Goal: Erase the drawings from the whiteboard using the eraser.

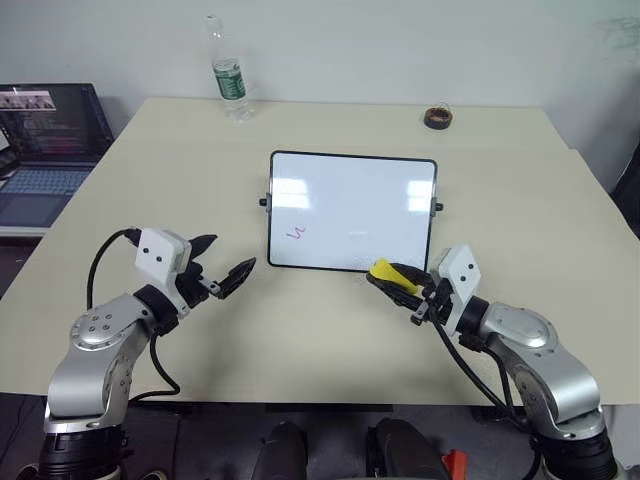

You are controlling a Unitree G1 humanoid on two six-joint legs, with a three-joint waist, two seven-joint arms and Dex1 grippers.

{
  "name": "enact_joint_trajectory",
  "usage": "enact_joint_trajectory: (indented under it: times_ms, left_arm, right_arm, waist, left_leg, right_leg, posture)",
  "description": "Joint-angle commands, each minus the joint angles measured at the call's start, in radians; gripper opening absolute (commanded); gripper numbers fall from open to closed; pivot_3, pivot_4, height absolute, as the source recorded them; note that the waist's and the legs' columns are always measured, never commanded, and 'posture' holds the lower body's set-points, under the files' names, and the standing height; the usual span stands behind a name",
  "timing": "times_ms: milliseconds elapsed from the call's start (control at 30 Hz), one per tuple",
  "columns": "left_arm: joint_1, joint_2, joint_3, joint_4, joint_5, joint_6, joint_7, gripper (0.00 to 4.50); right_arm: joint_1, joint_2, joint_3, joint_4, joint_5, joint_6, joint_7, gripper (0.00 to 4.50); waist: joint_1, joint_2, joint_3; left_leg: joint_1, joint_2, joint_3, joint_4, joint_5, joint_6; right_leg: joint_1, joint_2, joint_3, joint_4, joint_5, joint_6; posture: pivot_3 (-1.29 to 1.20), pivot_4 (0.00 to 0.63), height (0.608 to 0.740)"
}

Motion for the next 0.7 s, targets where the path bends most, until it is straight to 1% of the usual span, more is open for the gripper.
enact_joint_trajectory:
  times_ms: [33,200,500,700]
  left_arm:
    - [0.007,0.024,0.038,0.0,-0.012,-0.006,-0.01,4.5]
    - [0.006,0.031,0.039,-0.003,-0.011,-0.004,-0.01,4.5]
    - [0.025,0.03,0.026,-0.045,-0.006,-0.001,0.0,4.5]
    - [0.035,0.037,0.018,-0.05,0.001,-0.003,-0.005,4.5]
  right_arm:
    - [-0.044,0.003,0.027,-0.012,0.01,-0.04,0.002,1.1]
    - [-0.077,-0.021,0.06,0.027,0.005,-0.076,0.028,1.1]
    - [-0.089,-0.067,0.074,0.073,0.024,-0.098,0.086,1.1]
    - [-0.119,-0.087,0.09,0.111,-0.001,-0.126,0.104,1.1]
  waist:
    - [0.0,0.0,0.0]
    - [0.001,0.0,0.0]
    - [0.002,0.0,0.0]
    - [0.002,0.0,0.0]
  left_leg:
    - [0.0,0.0,0.0,0.0,0.0,0.0]
    - [0.0,0.0,0.0,0.0,0.0,0.0]
    - [0.0,0.0,0.0,0.0,0.0,0.0]
    - [0.0,0.0,0.0,0.0,0.0,0.0]
  right_leg:
    - [0.0,0.0,0.0,0.0,0.0,0.0]
    - [0.0,0.0,0.0,0.0,0.0,0.0]
    - [0.0,0.0,-0.001,0.0,0.0,0.0]
    - [0.0,0.0,0.0,0.0,0.0,0.0]
  posture:
    - [0.0,0.15,0.74]
    - [0.0,0.15,0.74]
    - [0.0,0.15,0.74]
    - [0.0,0.15,0.74]
